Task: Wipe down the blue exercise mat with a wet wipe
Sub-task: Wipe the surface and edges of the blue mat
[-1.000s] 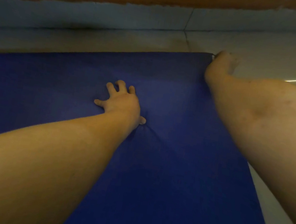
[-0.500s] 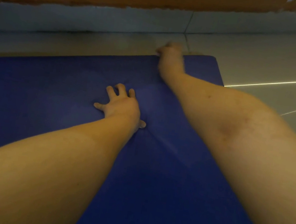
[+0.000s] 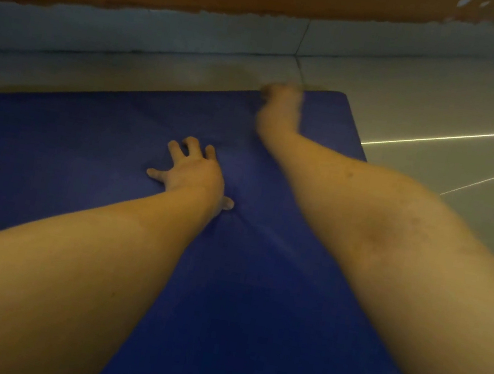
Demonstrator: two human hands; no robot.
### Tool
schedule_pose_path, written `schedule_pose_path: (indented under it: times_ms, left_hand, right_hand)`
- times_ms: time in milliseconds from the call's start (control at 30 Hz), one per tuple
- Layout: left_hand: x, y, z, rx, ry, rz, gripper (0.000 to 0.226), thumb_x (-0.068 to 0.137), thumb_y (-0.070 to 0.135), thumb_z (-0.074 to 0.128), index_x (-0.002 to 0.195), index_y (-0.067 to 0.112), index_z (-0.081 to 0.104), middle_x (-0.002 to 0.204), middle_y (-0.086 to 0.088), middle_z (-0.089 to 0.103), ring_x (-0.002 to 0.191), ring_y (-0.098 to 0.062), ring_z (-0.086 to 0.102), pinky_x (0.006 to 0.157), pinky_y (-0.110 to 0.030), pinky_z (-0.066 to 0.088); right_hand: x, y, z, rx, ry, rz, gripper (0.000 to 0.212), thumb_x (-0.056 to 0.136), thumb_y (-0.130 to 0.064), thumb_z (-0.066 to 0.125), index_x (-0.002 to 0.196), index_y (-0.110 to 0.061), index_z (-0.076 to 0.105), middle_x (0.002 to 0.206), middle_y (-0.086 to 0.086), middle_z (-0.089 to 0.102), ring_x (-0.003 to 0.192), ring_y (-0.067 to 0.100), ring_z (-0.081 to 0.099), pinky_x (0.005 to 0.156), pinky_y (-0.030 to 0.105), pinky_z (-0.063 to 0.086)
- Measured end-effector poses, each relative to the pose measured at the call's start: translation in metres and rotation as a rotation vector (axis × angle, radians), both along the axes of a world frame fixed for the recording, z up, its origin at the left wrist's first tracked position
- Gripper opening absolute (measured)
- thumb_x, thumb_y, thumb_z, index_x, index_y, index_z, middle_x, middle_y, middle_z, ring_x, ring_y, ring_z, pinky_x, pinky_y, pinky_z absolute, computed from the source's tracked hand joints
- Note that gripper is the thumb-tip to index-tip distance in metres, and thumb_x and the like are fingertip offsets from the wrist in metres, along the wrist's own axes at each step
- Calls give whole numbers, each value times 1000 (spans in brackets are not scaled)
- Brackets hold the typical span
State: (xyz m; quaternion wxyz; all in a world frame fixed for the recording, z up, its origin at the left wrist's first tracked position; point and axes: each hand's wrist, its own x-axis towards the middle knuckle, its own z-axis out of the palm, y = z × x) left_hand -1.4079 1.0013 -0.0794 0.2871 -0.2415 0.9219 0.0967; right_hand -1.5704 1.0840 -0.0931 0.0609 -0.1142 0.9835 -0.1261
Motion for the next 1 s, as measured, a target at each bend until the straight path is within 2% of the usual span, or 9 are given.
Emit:
schedule_pose_path:
  times_ms: [67,167,267,400,467,600,733,833,1000]
  left_hand:
    - [0,-1,0,2,2,5,119,72,60,81,159,25,8,160,-9,-2,149,-42,-4,107,-77,24]
    - [-1,-1,2,11,-6,16,118,74,59,81,159,26,7,162,-8,-5,150,-42,-7,108,-77,22]
    - [-1,-1,3,15,1,-5,119,73,62,80,160,25,6,162,-9,-6,149,-43,-6,107,-77,22]
    - [-1,-3,6,23,-22,-3,123,71,62,81,160,24,5,162,-9,-7,149,-43,-8,108,-77,22]
    - [-2,0,7,37,-31,0,124,71,62,82,160,24,5,162,-8,-7,150,-42,-9,108,-77,22]
    - [-2,0,7,26,-20,-4,124,71,61,82,160,24,5,163,-7,-6,150,-42,-9,108,-77,21]
    - [-3,-4,6,8,-31,2,124,70,61,82,161,28,4,164,-5,-9,150,-40,-11,110,-75,22]
    - [-3,-7,1,8,-23,-13,125,69,65,80,160,30,3,164,-5,-11,150,-41,-12,111,-73,24]
    - [6,-12,-1,26,29,-56,122,70,72,75,160,30,4,165,-6,-8,150,-43,-9,110,-74,23]
  right_hand:
    - [24,-37,-22,-78,-36,223,34,91,0,56,120,-10,71,121,15,62,114,31,54,82,26,38]
    - [39,-41,-22,-149,-40,476,22,98,-11,60,114,-11,74,114,13,63,109,31,53,83,28,38]
    - [7,13,-23,-142,75,323,24,100,-18,59,107,-2,76,111,22,64,109,39,56,84,34,39]
    - [-25,103,-12,97,198,-154,30,107,-19,43,122,-3,64,128,21,56,121,36,50,98,35,32]
    - [-22,107,-7,116,194,-244,29,106,-14,43,126,-4,60,131,19,57,124,34,50,104,35,30]
    - [12,43,-9,-17,117,-205,35,98,-3,48,129,-9,63,133,16,55,122,32,50,101,33,40]
    - [71,-10,-15,-165,14,88,35,93,-1,58,122,-17,70,124,7,61,116,26,51,85,25,43]
    - [87,5,-14,-120,28,267,29,96,-6,60,121,-16,71,120,6,62,114,26,50,86,26,41]
    - [60,110,9,90,110,-75,31,103,-9,49,130,-5,63,131,16,56,125,34,51,92,31,41]
